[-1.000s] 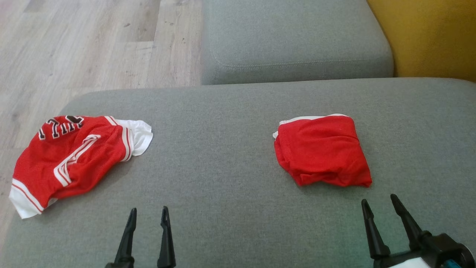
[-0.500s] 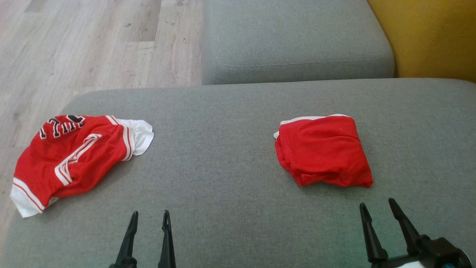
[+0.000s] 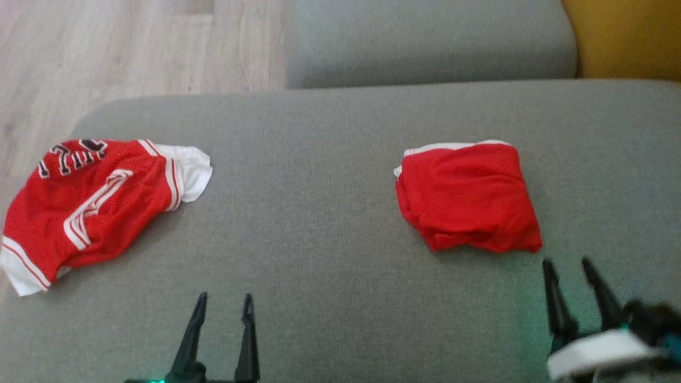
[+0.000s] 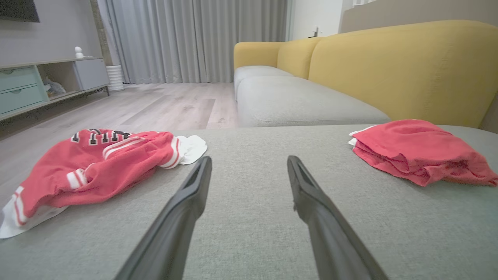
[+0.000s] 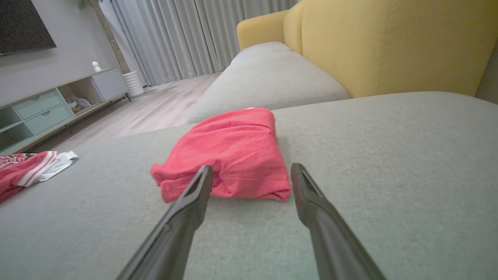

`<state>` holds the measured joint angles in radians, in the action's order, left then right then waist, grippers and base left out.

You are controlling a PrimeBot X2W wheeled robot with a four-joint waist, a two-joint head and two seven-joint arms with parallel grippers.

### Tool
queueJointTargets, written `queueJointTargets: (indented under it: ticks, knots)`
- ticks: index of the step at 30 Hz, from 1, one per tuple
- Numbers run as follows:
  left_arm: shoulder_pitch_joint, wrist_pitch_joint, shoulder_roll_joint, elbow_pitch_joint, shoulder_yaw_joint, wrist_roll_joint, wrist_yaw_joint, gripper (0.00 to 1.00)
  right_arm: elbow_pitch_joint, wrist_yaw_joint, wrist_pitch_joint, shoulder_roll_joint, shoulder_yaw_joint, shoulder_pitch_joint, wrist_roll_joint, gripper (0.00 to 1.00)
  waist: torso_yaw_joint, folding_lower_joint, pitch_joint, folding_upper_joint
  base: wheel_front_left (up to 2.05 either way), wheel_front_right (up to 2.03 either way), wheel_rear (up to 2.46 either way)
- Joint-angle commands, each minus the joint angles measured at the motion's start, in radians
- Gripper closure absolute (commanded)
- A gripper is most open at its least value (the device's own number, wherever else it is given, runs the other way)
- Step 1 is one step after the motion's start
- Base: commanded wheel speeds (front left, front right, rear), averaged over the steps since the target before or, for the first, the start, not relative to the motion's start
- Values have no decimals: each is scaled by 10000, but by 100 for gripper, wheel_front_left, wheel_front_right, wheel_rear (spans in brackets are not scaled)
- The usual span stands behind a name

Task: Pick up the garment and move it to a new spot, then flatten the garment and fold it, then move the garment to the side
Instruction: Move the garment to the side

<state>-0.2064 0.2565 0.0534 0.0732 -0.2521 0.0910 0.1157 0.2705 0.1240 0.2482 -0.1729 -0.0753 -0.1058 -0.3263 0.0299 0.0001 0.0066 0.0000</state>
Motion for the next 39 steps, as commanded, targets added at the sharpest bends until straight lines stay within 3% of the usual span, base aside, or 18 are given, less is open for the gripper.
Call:
queueJointTargets:
  ticks: [1, 4, 10, 14, 19, 21, 22, 24, 31, 39]
  knots:
    - [598, 53, -32, -396, 218, -90, -11, 0, -216, 67, 135, -388, -257, 786, -146, 0, -7, -1, 345, 0, 0, 0, 0]
    - [923, 53, -32, -533, 130, -125, -11, 0, 740, 67, -126, -1127, -840, 2007, -946, 0, 48, -1, 779, 0, 0, 0, 0]
    - [1503, 53, -32, -847, -102, -215, -24, 0, 2100, 67, -1763, -2364, -2183, 4208, -2703, 0, 227, -1, 1579, 0, 0, 0, 0]
    - [1849, 53, -32, -1054, -239, -212, -6, 0, 2993, 67, -2835, -2890, -2664, 5131, -3774, 0, 448, -1, 1980, 0, 0, 0, 0]
    - [2123, 53, -32, -1385, -250, -256, 88, 0, 3663, 67, -3076, -3220, -3295, 5811, -4422, 0, 605, -1, 2380, 0, 0, 0, 0]
    - [2178, 53, -32, -1487, -240, -308, 74, 0, 3779, 67, -3122, -3226, -3579, 5989, -4721, 16, 592, -1, 2515, 0, 0, 0, 0]
    - [2198, 53, -32, -1517, -236, -323, 60, 0, 3809, 67, -3145, -3231, -3728, 6077, -4850, 38, 575, -1, 2582, 0, 0, 0, 0]
    - [2248, 53, -32, -1553, -221, -362, 38, 0, 3820, 67, -3129, -3293, -4054, 6247, -5070, 100, 515, -1, 2697, 0, 0, 0, 0]
    - [2562, 53, -32, -1663, -228, -413, -25, 0, 4026, 67, -2635, -4174, -4963, 6900, -5096, 100, 90, -1, 3159, 0, 0, 0, 0]
    - [3234, 53, -32, -1714, -431, -351, -169, 0, 4715, 67, -2647, -6469, -5190, 7659, -4419, 100, -519, -1, 4238, 0, 0, 0, 0]
